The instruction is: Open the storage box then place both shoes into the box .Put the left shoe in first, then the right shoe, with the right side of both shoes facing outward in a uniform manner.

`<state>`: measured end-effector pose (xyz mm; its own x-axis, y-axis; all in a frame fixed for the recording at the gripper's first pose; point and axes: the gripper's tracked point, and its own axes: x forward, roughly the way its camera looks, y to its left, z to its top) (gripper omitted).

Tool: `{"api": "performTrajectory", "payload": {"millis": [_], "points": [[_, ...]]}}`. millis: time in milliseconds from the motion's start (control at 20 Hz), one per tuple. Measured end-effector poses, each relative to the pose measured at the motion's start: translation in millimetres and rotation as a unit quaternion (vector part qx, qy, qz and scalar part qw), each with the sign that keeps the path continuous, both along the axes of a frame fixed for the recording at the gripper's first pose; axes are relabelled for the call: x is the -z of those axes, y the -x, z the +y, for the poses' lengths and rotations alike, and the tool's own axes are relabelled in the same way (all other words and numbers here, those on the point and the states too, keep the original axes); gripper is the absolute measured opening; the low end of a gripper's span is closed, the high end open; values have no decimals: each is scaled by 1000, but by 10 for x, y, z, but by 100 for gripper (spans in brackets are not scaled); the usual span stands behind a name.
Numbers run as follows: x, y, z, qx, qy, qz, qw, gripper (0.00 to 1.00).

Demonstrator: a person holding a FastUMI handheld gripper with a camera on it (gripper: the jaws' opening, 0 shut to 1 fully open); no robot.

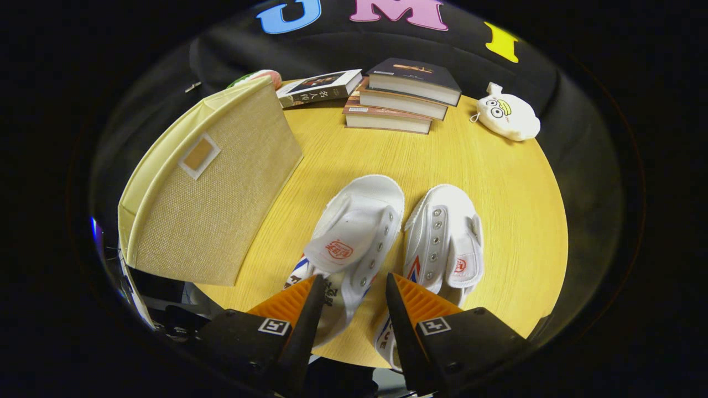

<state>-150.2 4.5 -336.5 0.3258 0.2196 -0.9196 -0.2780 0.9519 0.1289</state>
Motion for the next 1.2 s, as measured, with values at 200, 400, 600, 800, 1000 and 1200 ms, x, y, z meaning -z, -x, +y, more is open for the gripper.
{"api": "performTrajectory", "payload": {"millis": [200,400,600,800,1000,1200], "points": [[8,8,-56,7,-4,21,1000,66],[144,-37,-76,18,23,31,999,65],[351,-161,-19,52,47,7,998,60],[365,-126,31,144,-9,-4,990,40],[316,-158,-50,222,-65,22,973,8],[-101,-189,35,227,-100,0,969,5]]}}
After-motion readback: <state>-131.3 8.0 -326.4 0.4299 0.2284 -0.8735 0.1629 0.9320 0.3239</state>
